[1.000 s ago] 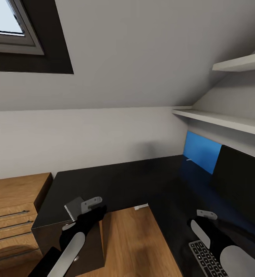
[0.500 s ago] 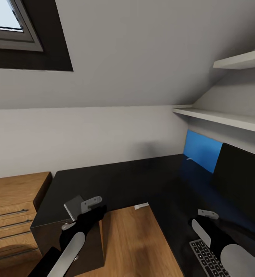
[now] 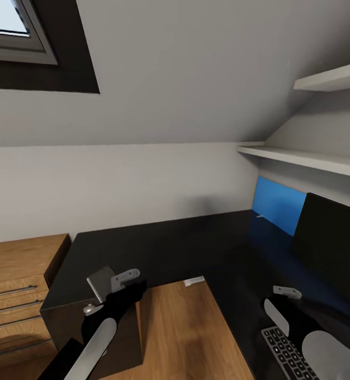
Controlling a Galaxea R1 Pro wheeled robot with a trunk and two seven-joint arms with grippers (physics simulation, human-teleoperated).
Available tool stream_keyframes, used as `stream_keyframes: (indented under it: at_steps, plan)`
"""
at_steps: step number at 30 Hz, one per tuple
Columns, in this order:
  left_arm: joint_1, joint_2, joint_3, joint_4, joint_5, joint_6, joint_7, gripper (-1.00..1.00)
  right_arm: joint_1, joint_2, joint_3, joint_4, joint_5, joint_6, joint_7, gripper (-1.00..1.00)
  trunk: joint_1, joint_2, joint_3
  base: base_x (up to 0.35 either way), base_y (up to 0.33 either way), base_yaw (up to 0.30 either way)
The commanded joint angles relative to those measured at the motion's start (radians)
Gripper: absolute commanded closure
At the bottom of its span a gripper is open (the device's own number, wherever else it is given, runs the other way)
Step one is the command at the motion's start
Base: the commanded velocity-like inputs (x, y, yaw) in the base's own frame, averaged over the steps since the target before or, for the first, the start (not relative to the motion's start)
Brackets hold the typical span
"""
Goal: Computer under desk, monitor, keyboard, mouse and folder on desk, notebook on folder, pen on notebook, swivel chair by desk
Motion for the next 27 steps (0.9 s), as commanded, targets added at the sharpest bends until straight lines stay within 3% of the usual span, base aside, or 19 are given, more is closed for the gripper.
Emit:
stream_keyframes:
  at_steps: [1, 15, 27]
  plan:
    - [-0.001, 0.001, -0.002, -0.002, 0.007, 0.001, 0.008, -1.00, -0.001, -0.001, 0.009, -0.002, -0.011, 0.003, -0.009, 1.00, 0.004, -0.008, -0.005, 0.000, 0.000, 0.000]
    - [-0.001, 0.001, -0.002, -0.002, 0.007, 0.001, 0.008, -1.00, -0.001, 0.000, 0.009, -0.002, -0.010, 0.004, -0.009, 1.00, 0.058, -0.106, -0.049, 0.000, 0.000, 0.000]
    - [0.001, 0.002, -0.002, 0.000, 0.006, 0.003, 0.008, -1.00, -0.001, 0.000, 0.009, -0.002, -0.009, 0.004, -0.009, 1.00, 0.058, -0.106, -0.049, 0.043, 0.000, 0.000]
